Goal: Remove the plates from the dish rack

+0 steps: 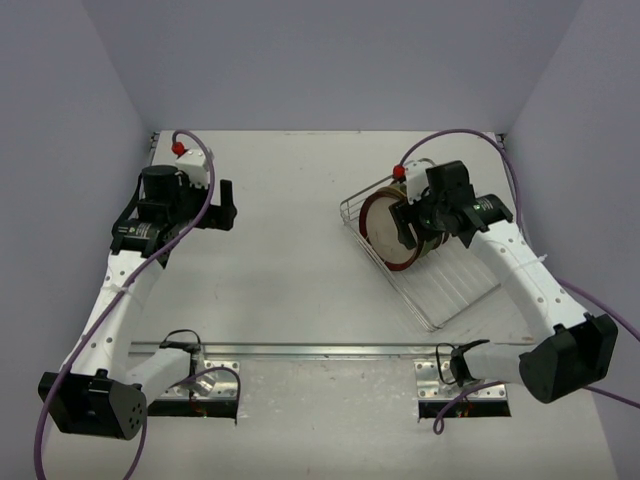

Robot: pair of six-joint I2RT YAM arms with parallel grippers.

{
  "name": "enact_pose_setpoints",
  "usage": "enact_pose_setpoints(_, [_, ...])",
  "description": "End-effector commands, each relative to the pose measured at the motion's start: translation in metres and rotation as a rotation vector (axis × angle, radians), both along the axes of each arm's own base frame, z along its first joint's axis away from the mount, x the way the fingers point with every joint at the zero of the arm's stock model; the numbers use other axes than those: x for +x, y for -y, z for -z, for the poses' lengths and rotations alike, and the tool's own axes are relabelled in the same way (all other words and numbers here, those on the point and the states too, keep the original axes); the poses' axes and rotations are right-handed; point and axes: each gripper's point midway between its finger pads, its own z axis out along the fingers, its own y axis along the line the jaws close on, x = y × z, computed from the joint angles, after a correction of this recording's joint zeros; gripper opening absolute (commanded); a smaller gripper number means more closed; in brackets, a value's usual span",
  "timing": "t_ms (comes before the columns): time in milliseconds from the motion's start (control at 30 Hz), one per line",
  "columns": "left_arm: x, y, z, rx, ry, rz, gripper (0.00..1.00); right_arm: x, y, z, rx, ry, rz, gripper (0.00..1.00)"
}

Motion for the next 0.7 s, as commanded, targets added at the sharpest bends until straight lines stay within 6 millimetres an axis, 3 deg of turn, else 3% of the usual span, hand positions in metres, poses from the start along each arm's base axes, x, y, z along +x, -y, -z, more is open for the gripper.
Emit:
enact_pose_setpoints(0, [0.012,-0.008,-0.032,-0.005,0.104,-0.043,1.0,0.015,0.001,0.003,-0.045,0.065,0.018,0.67])
enact_pose_setpoints(367, [0.013,-0.012,-0.035,0.003,0.116,-0.067,1.0,0.03,0.008,0.023,-0.125,0.13,0.093,0.67])
enact_pose_setpoints(533, [0.013,-0.011,-0.033,0.001,0.111,-0.065,1.0,0.036,-0.004,0.028,-0.079,0.13,0.089,0.69])
enact_pose_setpoints(667, [0.014,-0.011,-0.033,0.001,0.111,-0.065,1.0,0.035,-0.026,0.039,0.012,0.086,0.035,0.7])
